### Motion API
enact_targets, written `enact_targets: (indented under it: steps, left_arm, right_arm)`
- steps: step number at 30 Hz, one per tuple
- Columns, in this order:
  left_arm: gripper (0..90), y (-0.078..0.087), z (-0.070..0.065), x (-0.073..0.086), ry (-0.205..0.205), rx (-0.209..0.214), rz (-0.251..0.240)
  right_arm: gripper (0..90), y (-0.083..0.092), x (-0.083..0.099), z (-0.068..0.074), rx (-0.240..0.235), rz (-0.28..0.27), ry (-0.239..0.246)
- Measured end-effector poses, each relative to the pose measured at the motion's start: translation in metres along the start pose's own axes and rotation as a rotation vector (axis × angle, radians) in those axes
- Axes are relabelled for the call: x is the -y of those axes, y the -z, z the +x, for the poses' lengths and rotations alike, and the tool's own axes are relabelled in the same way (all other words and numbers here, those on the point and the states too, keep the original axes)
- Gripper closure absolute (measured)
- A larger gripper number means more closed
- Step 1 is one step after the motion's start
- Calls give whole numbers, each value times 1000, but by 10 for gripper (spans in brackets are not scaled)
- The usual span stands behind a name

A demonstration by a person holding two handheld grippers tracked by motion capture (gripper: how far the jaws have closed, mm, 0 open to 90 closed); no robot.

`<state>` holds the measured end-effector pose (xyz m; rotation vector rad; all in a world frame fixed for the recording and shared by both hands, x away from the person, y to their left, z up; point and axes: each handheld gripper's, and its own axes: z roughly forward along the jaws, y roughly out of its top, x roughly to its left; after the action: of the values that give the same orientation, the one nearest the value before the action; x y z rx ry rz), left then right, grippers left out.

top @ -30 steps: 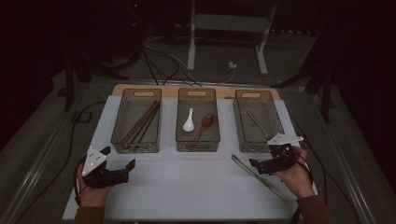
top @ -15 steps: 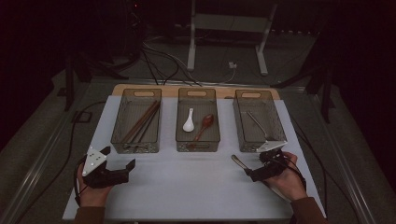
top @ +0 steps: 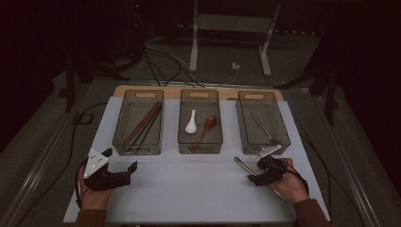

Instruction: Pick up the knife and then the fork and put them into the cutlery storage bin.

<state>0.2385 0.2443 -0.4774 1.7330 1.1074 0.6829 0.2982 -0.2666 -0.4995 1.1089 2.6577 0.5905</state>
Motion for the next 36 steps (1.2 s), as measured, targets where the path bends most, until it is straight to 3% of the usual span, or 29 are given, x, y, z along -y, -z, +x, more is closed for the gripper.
enact_targets:
  steps: [10,25,28,36]
  left_arm:
    - [5,0,-1,0,0,2,2]
    - [5,1,0,0,7,2,0]
    - [5,1,-1,0,7,1,-2]
    - [5,-1,-1,1,6,3,5]
  right_arm:
    - [658,3,5,0,-46,46,18]
    - [715,2,-1,1,-41,112,13]
    - [729,2,-2,5,-17,118,24]
    - [803,2,-1,6,-11,104,11]
